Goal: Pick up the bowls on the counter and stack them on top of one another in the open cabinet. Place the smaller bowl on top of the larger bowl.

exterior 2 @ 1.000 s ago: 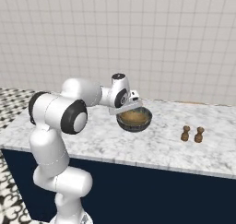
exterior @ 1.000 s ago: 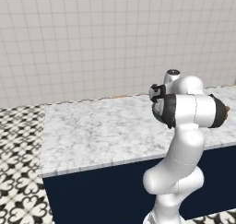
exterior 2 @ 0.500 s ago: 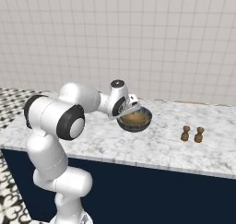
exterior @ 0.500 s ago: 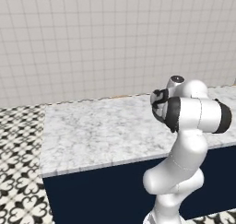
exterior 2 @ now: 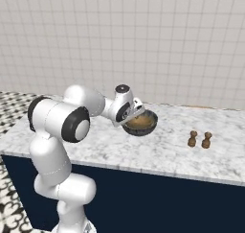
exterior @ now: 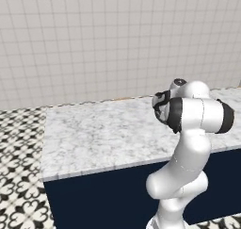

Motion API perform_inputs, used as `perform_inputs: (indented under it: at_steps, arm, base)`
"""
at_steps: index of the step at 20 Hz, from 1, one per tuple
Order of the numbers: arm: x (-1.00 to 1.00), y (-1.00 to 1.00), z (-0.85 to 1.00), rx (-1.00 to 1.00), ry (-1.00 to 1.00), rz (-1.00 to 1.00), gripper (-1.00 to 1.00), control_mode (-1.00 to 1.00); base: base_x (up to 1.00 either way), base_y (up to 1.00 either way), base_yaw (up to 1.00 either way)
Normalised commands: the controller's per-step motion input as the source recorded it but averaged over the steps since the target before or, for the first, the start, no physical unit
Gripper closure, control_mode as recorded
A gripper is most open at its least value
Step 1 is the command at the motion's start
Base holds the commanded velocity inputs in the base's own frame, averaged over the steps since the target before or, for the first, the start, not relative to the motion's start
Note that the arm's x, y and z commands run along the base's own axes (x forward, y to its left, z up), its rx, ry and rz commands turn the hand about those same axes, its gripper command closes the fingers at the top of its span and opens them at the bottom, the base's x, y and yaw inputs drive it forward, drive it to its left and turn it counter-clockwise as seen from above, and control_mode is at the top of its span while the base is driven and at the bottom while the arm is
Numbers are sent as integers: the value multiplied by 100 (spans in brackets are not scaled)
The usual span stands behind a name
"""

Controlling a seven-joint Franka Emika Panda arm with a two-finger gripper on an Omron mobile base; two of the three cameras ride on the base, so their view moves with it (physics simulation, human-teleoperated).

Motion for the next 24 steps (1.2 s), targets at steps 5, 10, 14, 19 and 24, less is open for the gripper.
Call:
perform_inputs:
  at_steps: [5, 10, 14, 19, 24]
  arm:
    - [-13, -3, 29, -3, 0, 0, -100, -100]
    - [-21, 0, 15, -3, 4, 1, -100, -100]
    - [10, 13, -56, -12, 24, 2, -100, -100]
    - [7, 4, -59, -11, 15, 3, -100, -100]
    - [13, -2, -58, -3, 2, 4, -100, -100]
  base:
    - [0, 0, 0]
    - [0, 0, 0]
    - [0, 0, 0]
    - [0, 0, 0]
    - [0, 0, 0]
